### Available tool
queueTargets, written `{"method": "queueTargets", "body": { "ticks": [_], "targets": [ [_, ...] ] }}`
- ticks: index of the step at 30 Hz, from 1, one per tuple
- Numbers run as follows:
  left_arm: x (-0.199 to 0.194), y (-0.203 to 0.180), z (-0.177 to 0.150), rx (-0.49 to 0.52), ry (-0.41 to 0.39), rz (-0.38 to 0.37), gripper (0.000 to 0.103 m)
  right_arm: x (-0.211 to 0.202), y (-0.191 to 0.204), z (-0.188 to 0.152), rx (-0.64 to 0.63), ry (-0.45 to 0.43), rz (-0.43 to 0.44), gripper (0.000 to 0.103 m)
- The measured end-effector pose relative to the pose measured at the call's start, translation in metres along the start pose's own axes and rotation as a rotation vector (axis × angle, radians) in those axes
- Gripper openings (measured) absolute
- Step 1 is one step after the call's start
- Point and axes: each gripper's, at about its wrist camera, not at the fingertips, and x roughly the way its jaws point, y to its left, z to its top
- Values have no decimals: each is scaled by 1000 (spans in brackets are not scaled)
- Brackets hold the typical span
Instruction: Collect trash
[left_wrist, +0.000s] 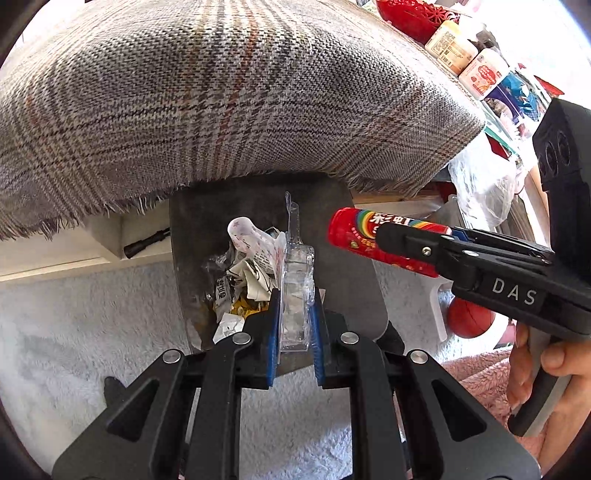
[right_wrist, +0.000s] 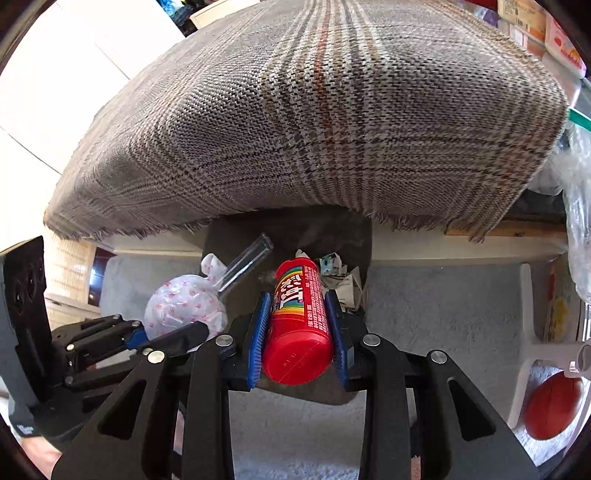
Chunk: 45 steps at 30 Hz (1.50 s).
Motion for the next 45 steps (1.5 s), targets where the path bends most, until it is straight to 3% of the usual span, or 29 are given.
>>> {"method": "queueTargets", "body": {
  "ticks": [1,2,3,5,8,14,17,23,30,37,45],
  "targets": [
    [1,1,1,-4,2,0,18,0,1,1,3,-5,5,34],
    [2,2,2,-13,6,4,32,0,2,2,4,-9,7,38],
    [3,2,2,-18,7,6,38,0,3,3,3,-13,8,51],
    [4,2,3,-13,7,22,49,-2,4,5,4,-36,-3,61],
    [0,4,4,-11,-9,41,55,-6,7,12,5,-55,-4,64],
    [-12,7,4,-11,-44,54,79,-18,6,13,-3,-97,-35,93],
    [-21,6,5,10,-67,66,91,-26,9,14,-22,-131,-69,100],
    [-56,-6,4,56,-190,122,95,-52,11,13,-40,-203,-59,100],
    [-129,-11,16,56,-392,151,95,-128,9,9,-48,-450,-81,100],
    [-194,-25,45,109,-603,233,95,-189,26,26,-114,-651,-169,100],
    [-202,-23,61,116,-697,246,95,-197,32,40,-155,-757,-211,100]
  ]
}}
